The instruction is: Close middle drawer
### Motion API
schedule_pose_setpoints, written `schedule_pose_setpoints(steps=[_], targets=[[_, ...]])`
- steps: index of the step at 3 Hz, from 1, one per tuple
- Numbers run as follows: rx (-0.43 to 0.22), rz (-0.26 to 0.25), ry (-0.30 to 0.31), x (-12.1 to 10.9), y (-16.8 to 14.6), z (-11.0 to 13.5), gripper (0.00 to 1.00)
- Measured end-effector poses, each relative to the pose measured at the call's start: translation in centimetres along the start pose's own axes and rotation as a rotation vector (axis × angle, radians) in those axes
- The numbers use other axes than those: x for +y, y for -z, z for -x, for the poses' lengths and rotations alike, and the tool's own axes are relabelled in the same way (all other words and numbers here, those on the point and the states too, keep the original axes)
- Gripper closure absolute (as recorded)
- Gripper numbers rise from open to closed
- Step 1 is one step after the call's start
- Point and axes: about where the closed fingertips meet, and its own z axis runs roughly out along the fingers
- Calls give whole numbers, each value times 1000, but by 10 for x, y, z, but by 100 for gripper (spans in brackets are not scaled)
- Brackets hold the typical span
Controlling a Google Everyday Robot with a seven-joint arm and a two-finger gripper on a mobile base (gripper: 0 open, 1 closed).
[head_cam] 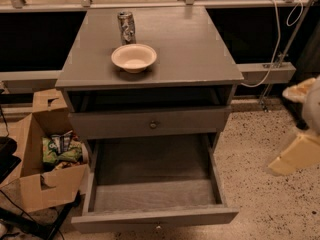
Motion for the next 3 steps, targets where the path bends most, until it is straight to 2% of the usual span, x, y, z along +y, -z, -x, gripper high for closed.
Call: schedule_pose_setpoints(steps=[1,2,3], targets=[[-13,-29,-99,36,-36,-23,38],[0,3,-174,71,-107,-53,61],[69,115,-244,129,-187,-102,85]])
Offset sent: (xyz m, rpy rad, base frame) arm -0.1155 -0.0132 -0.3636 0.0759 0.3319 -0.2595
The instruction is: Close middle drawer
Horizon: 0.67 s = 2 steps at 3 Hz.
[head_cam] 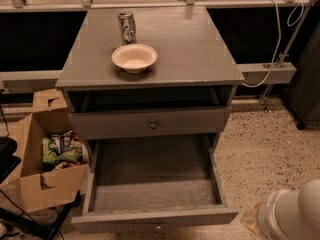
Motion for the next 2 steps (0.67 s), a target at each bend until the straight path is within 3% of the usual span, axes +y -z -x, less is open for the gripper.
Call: schedule_pose_setpoints(steps=[1,2], targets=[[85,96,-36,27,-50,-42,100],[89,111,-41,31,-55,-45,100]])
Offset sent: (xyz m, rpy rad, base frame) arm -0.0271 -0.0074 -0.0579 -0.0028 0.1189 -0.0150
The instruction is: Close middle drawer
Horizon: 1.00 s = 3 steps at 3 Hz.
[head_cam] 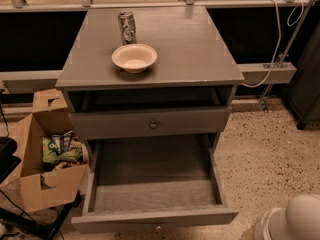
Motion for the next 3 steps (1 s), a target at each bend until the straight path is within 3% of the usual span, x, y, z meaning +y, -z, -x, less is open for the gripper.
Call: schedule_pose_setpoints(steps=[1,3], targets=[[-25,30,9,5,-6,4,100],[-160,213,17,54,-106,36,100]])
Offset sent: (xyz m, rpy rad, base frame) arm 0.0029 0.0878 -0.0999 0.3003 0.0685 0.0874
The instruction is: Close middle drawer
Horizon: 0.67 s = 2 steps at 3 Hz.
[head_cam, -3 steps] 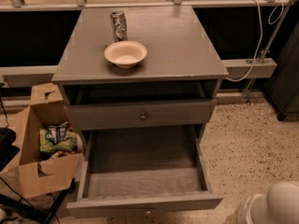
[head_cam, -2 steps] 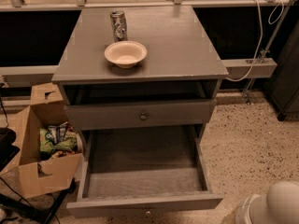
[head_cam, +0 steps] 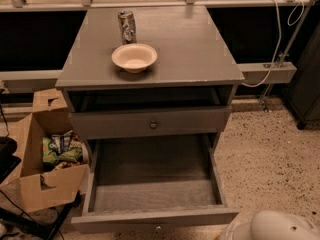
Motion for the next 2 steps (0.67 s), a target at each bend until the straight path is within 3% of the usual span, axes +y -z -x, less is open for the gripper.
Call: schedule_pose_setpoints(steps=[2], targets=[[-131,122,-29,5,-133,18,100]])
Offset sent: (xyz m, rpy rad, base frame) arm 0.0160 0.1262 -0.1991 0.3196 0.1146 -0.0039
